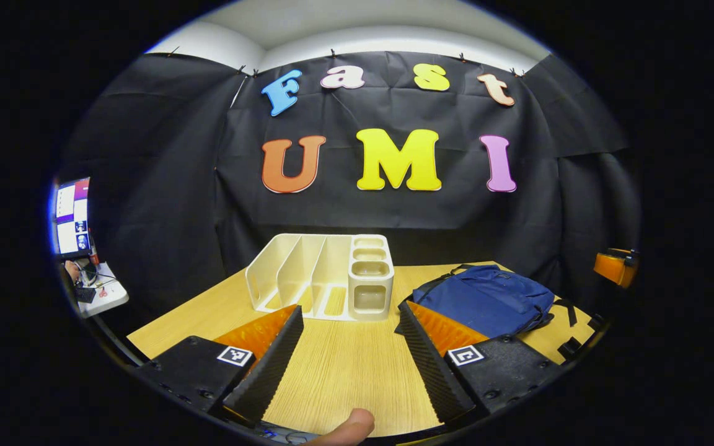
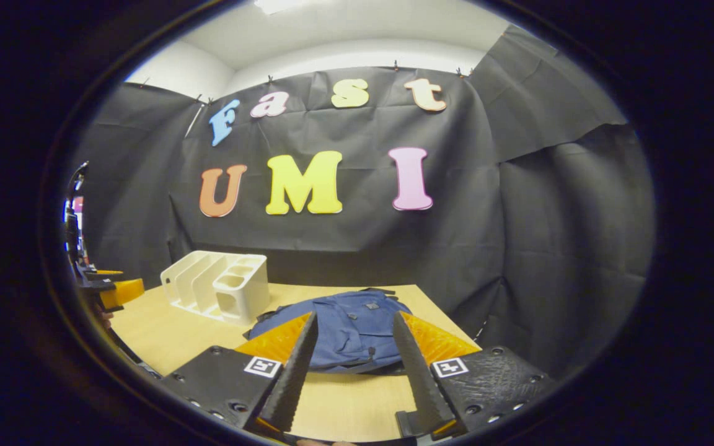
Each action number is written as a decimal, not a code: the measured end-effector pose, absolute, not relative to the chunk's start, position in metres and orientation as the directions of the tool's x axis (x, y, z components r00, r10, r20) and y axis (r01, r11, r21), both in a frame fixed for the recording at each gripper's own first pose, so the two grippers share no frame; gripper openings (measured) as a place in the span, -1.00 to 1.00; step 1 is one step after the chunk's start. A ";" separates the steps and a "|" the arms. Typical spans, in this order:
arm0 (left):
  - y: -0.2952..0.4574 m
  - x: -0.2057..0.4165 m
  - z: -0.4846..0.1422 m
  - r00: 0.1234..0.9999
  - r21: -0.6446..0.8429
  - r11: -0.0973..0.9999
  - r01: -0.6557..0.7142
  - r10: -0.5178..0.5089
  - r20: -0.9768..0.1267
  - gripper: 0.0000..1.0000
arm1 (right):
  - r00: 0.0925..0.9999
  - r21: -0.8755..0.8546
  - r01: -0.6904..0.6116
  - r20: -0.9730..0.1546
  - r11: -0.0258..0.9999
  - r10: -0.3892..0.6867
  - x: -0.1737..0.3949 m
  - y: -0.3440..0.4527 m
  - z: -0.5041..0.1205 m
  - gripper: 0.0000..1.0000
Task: Open the schoolbag, grab two books from the bookshelf and put them into the schoolbag.
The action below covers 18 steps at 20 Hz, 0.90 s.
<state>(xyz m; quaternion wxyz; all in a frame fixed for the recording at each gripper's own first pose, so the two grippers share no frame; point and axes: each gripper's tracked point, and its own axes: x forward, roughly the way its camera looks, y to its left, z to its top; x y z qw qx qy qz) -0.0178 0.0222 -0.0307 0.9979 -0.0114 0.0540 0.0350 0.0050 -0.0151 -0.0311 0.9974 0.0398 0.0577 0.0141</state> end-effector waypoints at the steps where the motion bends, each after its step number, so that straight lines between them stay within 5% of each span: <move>1: 0.020 -0.021 -0.031 0.992 -0.017 0.998 -0.068 0.066 -0.108 0.96 | 0.994 0.076 -0.030 -0.107 0.997 0.038 0.003 -0.013 -0.030 0.53; 4: 0.020 -0.026 -0.026 0.992 -0.028 0.996 -0.081 0.078 -0.100 0.96 | 0.993 0.055 -0.052 -0.102 0.997 0.058 -0.005 -0.008 -0.031 0.93; 18: 0.016 -0.033 -0.023 0.995 -0.023 0.997 -0.067 0.065 -0.078 0.96 | 0.993 0.054 -0.036 -0.114 0.998 0.042 -0.005 -0.022 -0.042 0.96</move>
